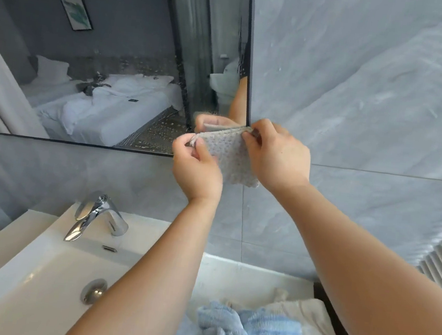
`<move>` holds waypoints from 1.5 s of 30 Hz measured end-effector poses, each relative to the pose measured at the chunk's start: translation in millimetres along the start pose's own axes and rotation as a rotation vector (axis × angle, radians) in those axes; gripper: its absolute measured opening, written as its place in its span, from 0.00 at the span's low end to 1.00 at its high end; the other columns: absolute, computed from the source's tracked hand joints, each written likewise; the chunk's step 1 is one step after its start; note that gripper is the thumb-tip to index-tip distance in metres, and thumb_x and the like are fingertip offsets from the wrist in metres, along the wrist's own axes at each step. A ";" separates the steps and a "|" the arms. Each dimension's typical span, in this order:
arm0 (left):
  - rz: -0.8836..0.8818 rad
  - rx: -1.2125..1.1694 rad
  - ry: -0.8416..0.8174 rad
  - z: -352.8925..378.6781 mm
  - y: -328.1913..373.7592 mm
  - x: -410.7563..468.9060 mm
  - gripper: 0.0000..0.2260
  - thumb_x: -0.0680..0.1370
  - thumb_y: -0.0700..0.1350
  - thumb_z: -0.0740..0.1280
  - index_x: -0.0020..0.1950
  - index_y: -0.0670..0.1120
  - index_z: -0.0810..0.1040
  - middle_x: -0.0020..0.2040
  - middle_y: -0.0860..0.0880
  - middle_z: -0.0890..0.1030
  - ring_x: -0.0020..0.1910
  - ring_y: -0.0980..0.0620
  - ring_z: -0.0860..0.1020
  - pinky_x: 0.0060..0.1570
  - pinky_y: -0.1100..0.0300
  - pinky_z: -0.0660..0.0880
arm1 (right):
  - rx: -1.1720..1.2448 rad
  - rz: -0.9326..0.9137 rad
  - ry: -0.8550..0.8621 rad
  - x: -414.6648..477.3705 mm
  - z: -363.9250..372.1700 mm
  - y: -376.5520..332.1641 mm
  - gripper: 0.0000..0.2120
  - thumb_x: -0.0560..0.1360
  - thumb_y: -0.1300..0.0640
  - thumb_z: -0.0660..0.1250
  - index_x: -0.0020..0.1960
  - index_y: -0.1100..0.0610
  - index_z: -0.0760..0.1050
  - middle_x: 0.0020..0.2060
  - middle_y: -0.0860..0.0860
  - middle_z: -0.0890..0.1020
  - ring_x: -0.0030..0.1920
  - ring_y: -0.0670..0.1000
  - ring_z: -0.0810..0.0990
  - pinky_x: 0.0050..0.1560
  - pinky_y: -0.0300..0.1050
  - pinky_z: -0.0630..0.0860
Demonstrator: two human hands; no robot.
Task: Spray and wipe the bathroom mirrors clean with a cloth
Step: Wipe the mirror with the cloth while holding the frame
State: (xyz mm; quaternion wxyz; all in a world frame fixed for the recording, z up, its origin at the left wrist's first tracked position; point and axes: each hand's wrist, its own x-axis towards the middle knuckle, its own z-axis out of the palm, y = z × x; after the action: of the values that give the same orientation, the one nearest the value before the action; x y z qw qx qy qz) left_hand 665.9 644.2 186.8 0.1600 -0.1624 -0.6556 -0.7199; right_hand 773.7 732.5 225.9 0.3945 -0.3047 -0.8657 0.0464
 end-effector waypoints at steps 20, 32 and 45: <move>0.442 0.346 0.048 75.4 -40.8 -25.0 0.28 0.85 0.49 0.51 0.82 0.37 0.54 0.84 0.41 0.52 0.83 0.40 0.48 0.79 0.36 0.50 | -0.374 -0.421 0.547 69.8 -2.5 28.3 0.26 0.87 0.53 0.51 0.83 0.60 0.58 0.82 0.55 0.60 0.83 0.56 0.56 0.81 0.66 0.43; 0.192 0.225 0.202 41.3 -49.8 69.3 0.33 0.82 0.54 0.45 0.81 0.35 0.53 0.83 0.37 0.52 0.82 0.37 0.50 0.80 0.51 0.43 | -0.380 -0.428 0.649 75.9 13.3 31.7 0.28 0.87 0.51 0.52 0.84 0.59 0.54 0.83 0.54 0.58 0.83 0.56 0.57 0.80 0.66 0.43; -0.123 0.438 0.235 -84.9 -105.1 267.8 0.25 0.86 0.44 0.39 0.83 0.41 0.46 0.84 0.44 0.45 0.83 0.48 0.45 0.81 0.56 0.42 | -0.400 -0.440 0.701 79.8 19.7 32.3 0.30 0.86 0.51 0.52 0.84 0.60 0.52 0.83 0.56 0.56 0.83 0.59 0.55 0.79 0.67 0.38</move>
State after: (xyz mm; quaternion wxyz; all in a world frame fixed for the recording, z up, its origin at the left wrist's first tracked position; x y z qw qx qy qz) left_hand 377.4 564.3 204.5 0.2222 0.0010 -0.7814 -0.5831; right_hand 735.5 806.8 254.3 0.5973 -0.1812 -0.7162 -0.3122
